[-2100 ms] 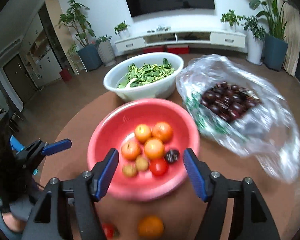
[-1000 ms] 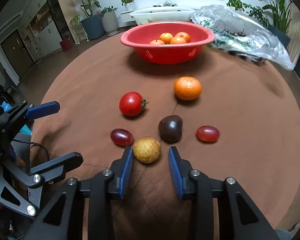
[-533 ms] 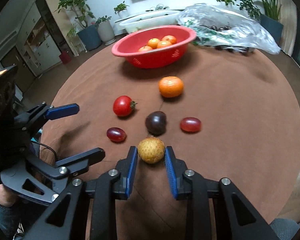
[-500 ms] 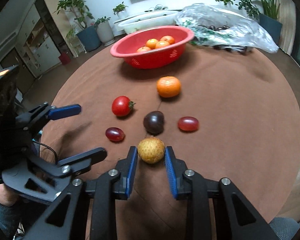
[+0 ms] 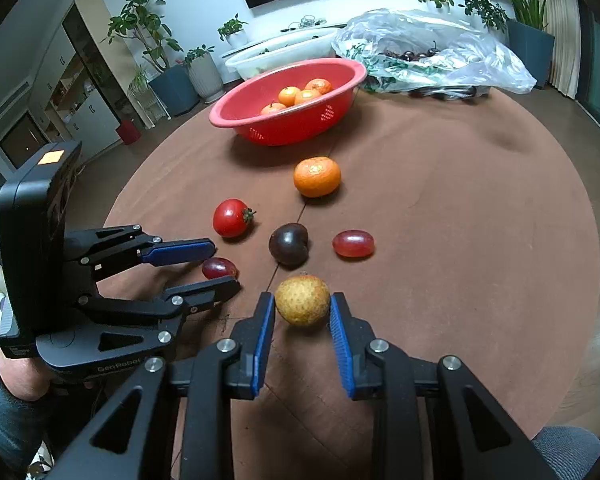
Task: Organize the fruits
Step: 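Grasp the red grape with the left gripper while the right holds the brown fruit, then carry grape and brown fruit into the red bowl and open both grippers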
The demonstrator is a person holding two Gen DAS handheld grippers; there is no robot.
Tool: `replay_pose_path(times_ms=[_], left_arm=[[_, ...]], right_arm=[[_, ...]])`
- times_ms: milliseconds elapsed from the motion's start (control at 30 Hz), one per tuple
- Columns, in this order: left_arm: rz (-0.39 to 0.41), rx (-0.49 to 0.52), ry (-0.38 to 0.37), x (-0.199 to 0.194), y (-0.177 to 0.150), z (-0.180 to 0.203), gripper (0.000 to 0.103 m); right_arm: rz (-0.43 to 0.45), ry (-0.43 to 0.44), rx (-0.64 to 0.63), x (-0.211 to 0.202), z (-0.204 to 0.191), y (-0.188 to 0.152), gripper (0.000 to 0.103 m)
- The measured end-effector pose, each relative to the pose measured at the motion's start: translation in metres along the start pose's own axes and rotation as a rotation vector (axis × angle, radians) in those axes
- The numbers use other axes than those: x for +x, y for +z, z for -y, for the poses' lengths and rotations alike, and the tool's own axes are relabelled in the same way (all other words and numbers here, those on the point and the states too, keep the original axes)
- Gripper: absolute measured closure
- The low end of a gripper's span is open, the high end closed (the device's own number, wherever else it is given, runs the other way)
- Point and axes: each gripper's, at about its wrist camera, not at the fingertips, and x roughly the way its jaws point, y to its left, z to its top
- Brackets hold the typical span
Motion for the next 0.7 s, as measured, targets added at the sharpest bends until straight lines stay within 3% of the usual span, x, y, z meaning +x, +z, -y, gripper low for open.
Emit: replay_pose_path(times_ms=[133, 700], left_arm=[[0.0, 0.008, -0.015, -0.001, -0.001, 0.002, 0.08], [0.054, -0.06, -0.025, -0.023, -0.01, -0.012, 0.081]], right_arm=[[0.003, -0.001, 0.0, -0.001, 0.0, 0.0, 0.072], [0.022, 0.012, 0.014, -0.007, 0.001, 0.003, 0.072]])
